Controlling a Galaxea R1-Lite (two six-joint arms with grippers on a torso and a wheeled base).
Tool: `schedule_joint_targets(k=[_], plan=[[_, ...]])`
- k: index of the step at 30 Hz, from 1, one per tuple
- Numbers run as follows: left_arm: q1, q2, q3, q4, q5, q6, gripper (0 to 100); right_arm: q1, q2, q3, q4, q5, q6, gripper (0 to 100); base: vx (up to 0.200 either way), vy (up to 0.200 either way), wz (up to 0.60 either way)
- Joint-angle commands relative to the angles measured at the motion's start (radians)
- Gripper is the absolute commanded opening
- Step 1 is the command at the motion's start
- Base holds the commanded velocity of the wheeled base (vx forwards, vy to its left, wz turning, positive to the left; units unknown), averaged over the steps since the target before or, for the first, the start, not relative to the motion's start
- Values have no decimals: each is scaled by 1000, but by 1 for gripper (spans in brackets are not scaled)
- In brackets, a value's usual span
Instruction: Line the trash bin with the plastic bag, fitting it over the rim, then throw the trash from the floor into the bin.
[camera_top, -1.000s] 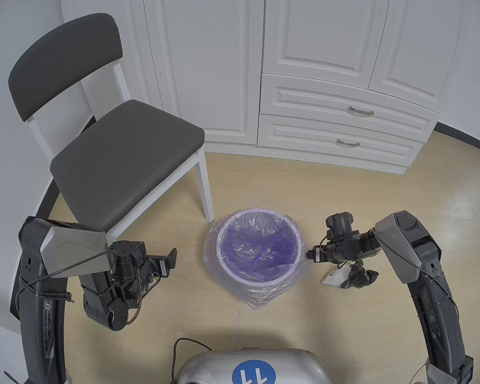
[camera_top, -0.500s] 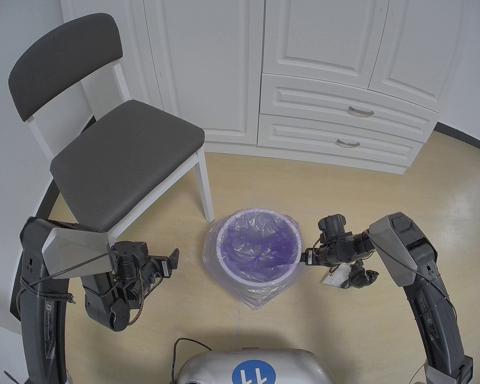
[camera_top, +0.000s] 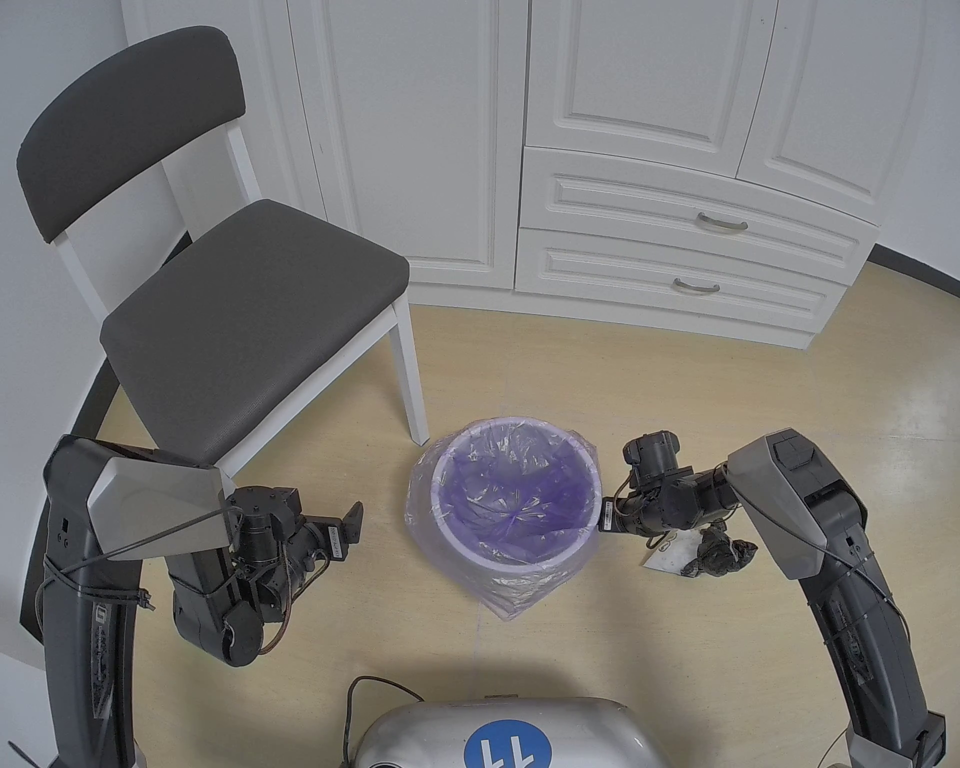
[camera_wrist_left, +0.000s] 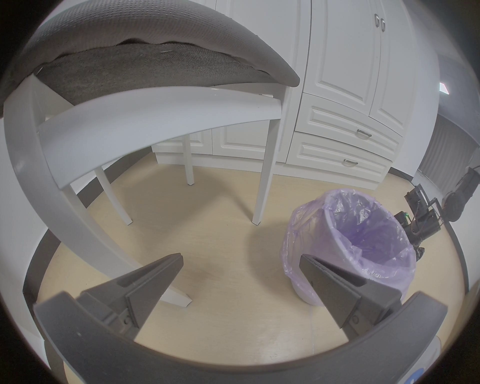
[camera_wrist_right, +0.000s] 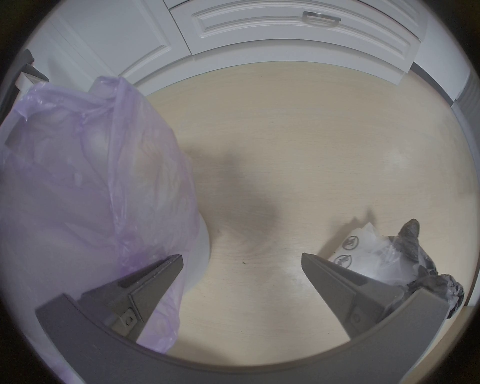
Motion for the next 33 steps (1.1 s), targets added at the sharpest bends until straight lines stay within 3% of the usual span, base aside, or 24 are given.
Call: schedule_joint_targets(k=[1, 6, 12, 14, 28, 31, 33], plan=[[4, 10, 3, 1, 16, 1, 100, -7, -22, 16, 0, -37, -7, 100, 0, 0, 0], [20, 3, 6, -1, 65, -4, 100, -21, -48, -7, -8, -125, -48, 100, 0, 0, 0], [32, -8, 6, -1, 68, -2, 100, -21, -51, -77, -8, -174, -30, 100, 0, 0, 0], [32, -37, 27, -1, 65, -4, 100, -21, -19, -104, -8, -202, 15, 100, 0, 0, 0], [49, -48, 39, -2, 67, -6, 100, -93, -103, -104, -22, -183, -7, 100, 0, 0, 0], [47, -46, 39, -2, 67, -6, 100, -81, -92, -104, -46, -183, 22, 100, 0, 0, 0], [47, -48, 42, -2, 67, -6, 100, -44, -76, -104, -121, -169, 98, 100, 0, 0, 0]])
